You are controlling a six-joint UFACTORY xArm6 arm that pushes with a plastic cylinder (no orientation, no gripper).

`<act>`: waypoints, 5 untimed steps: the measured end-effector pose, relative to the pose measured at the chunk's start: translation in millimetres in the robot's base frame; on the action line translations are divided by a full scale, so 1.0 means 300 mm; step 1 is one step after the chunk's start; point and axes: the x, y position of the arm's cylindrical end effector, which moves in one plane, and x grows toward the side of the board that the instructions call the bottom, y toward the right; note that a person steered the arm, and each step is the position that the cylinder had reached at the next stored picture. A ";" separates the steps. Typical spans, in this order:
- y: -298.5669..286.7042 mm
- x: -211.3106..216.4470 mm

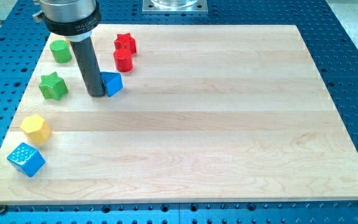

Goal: Slide the cube below the triangle

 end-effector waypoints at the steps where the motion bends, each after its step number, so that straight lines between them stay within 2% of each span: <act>1: 0.014 -0.033; 2: 0.028 -0.057; 4: -0.210 0.179; 5: -0.232 0.198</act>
